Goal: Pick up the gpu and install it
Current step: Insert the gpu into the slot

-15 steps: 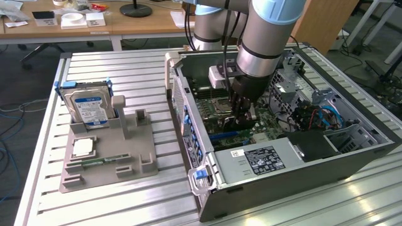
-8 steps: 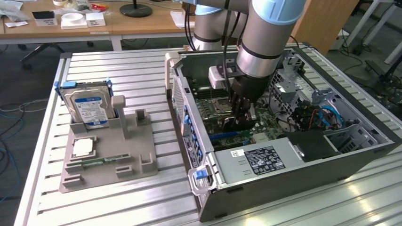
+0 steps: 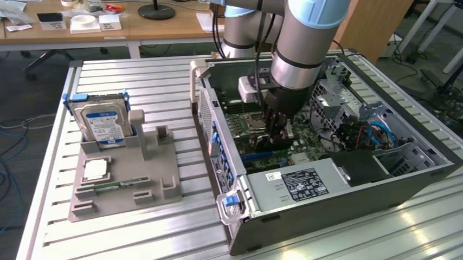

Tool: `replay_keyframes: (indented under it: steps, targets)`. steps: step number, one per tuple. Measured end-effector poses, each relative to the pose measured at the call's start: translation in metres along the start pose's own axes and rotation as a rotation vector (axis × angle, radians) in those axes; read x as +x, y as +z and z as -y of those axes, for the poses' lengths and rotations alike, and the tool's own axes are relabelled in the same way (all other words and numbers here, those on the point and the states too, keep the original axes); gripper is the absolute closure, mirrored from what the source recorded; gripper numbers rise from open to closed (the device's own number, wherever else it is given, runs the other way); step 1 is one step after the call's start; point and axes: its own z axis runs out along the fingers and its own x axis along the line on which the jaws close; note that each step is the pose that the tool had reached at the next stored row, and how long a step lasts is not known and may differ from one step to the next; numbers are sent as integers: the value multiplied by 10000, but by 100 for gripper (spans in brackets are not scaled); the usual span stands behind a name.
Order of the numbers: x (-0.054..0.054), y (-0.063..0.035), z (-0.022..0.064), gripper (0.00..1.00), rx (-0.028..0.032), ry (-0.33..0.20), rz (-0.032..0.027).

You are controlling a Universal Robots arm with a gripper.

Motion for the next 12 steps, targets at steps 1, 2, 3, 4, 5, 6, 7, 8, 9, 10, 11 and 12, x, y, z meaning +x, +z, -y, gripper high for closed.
replay_keyframes:
  steps: [1,2,3,4,5,6,7,8,9,10,11,12]
  targets:
    - [1,0,-3,73,0,0,-1]
    - [1,0,-4,73,0,-1,0]
    - [1,0,-4,73,0,-2,0]
    - [1,0,-5,73,0,-1,0]
    - [1,0,-7,73,0,1,1]
    - [1,2,-13,73,1,3,2]
    - [1,1,-14,73,0,2,0]
    - [1,2,-14,73,0,1,0]
    - [1,1,-14,73,0,1,0]
    - [1,1,-14,73,0,0,0]
    - [1,1,-14,73,0,1,0]
    - [1,1,-14,73,0,0,0]
